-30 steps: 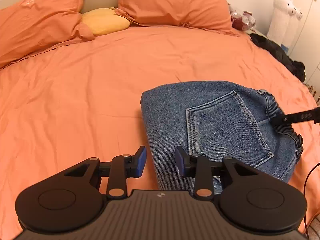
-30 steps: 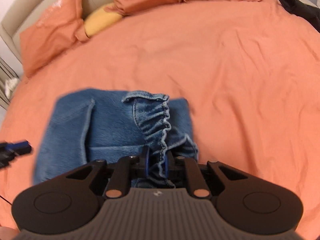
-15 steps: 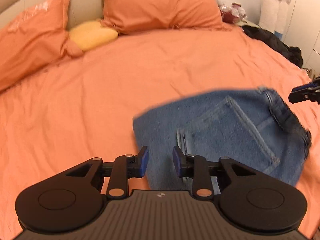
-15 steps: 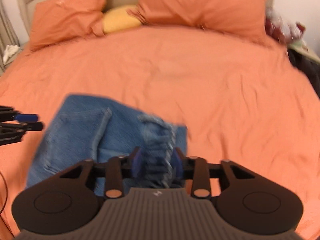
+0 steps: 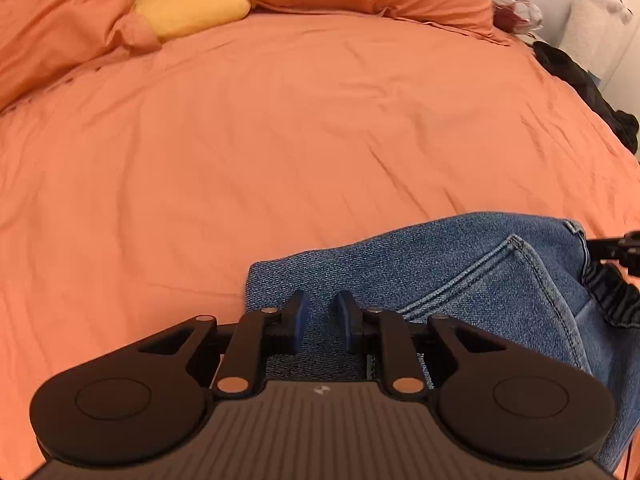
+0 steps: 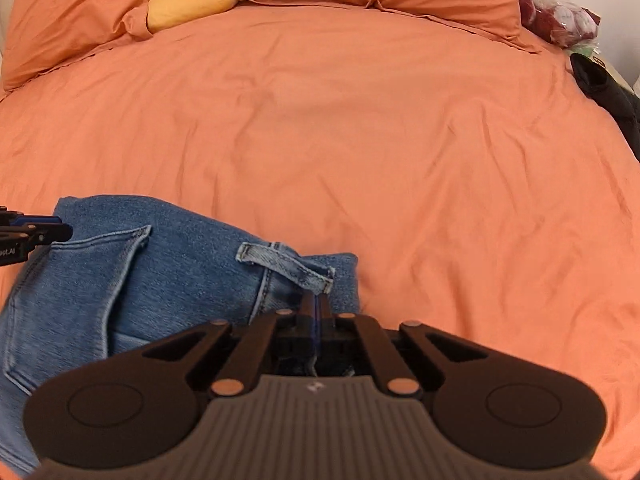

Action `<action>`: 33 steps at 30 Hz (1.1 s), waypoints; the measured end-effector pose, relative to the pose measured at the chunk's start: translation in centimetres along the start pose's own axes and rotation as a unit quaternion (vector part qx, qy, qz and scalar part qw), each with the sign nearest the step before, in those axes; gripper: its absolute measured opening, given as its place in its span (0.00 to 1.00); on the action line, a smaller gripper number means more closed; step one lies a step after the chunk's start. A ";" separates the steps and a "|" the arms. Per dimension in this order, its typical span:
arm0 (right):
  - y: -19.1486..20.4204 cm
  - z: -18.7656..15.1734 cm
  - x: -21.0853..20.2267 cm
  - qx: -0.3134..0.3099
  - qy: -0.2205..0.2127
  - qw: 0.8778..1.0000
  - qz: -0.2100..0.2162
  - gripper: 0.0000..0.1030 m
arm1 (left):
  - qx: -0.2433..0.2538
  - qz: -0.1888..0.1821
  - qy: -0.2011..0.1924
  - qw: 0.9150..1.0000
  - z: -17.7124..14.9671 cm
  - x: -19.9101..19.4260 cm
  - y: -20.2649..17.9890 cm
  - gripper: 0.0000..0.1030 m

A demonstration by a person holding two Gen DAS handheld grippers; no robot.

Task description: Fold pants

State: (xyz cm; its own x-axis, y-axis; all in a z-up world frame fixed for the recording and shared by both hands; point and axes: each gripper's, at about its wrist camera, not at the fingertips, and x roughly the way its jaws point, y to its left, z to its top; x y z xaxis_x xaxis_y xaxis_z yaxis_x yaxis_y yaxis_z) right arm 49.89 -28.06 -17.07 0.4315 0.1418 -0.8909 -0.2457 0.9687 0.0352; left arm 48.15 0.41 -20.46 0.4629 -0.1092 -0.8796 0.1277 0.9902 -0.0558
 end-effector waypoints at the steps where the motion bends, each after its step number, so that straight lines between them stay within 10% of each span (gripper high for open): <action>1: 0.2 0.0 -0.1 -0.004 0.000 1.000 -0.003 0.00 | 0.004 0.002 0.002 1.000 0.1 -0.3 -0.1 0.22; 18: 3.7 -9.9 -13.1 -0.077 -0.102 0.991 0.034 0.05 | 0.077 0.039 -0.036 0.996 -9.2 -11.8 -6.1 0.23; 33: 2.6 -15.0 -9.0 -0.046 -0.089 0.995 0.001 0.26 | 0.064 0.033 -0.018 0.997 -14.8 -10.6 -7.0 0.23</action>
State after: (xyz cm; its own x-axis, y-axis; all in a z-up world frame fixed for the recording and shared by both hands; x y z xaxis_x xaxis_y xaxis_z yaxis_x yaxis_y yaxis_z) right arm 32.39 -29.90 -15.78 0.5762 0.1863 -0.7958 -0.3224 0.9465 -0.0118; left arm 29.34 -4.04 -17.70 0.5055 -0.0502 -0.8614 0.2062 0.9764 0.0641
